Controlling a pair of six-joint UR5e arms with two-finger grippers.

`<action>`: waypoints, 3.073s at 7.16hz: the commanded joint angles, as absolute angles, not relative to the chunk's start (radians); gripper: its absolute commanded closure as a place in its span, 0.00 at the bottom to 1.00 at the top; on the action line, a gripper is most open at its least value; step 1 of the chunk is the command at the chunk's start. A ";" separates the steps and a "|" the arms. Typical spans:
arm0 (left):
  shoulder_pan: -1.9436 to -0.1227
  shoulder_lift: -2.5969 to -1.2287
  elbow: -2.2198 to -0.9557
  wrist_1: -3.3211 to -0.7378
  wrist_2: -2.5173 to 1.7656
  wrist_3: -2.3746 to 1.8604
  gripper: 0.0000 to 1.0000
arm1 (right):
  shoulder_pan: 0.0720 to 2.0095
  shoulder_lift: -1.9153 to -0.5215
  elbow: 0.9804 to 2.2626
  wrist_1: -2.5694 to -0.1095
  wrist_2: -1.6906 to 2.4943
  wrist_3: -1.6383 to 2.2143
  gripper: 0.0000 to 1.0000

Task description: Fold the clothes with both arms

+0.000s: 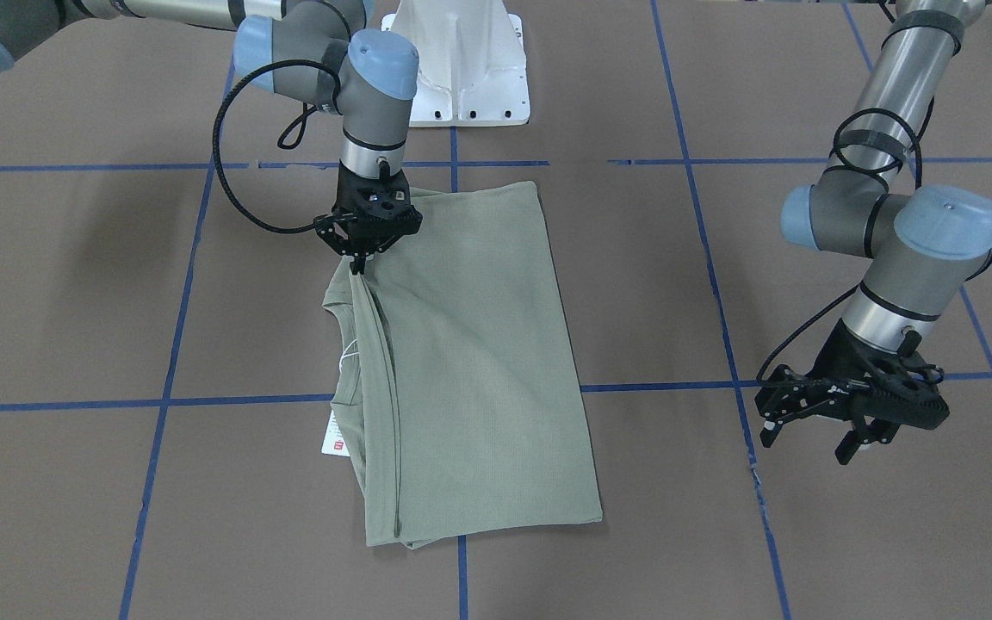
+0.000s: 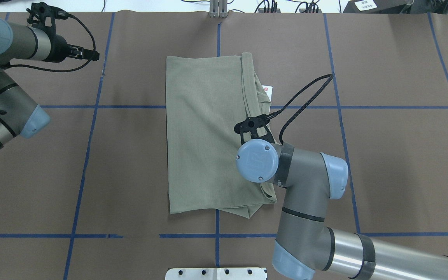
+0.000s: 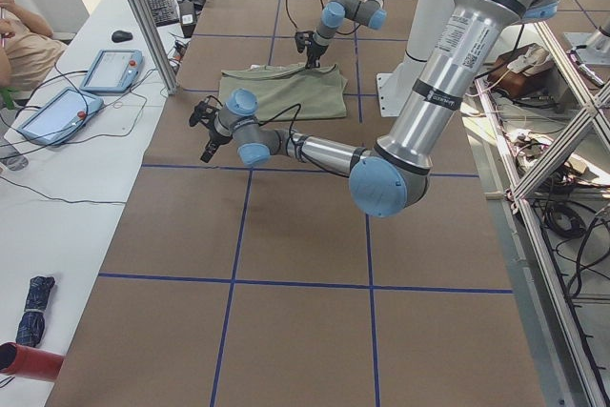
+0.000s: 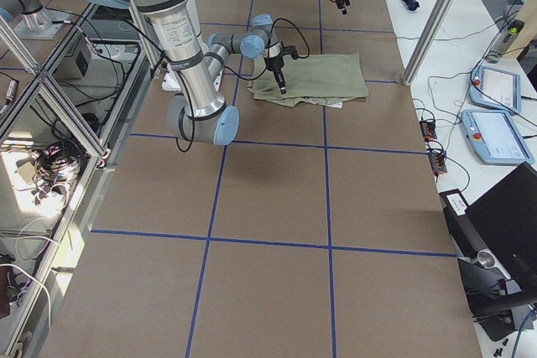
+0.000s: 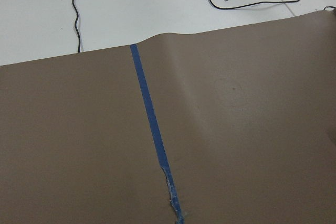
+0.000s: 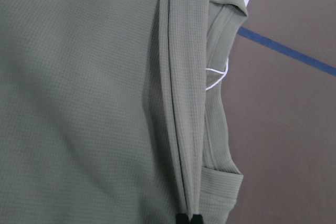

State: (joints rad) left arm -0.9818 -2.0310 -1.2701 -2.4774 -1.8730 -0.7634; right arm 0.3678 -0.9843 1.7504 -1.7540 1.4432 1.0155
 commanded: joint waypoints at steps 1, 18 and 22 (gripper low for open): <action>-0.980 -2.031 -1.270 -2.477 -1.873 -0.764 0.00 | 0.373 -1.047 1.781 -1.756 1.424 1.015 1.00; -0.927 -2.031 -1.278 -2.516 -1.910 -0.874 0.00 | 0.577 -0.741 1.319 -1.646 1.537 0.858 0.00; -0.927 -2.025 -1.276 -2.517 -1.910 -0.874 0.00 | 0.620 -0.779 1.312 -1.648 1.536 0.755 0.00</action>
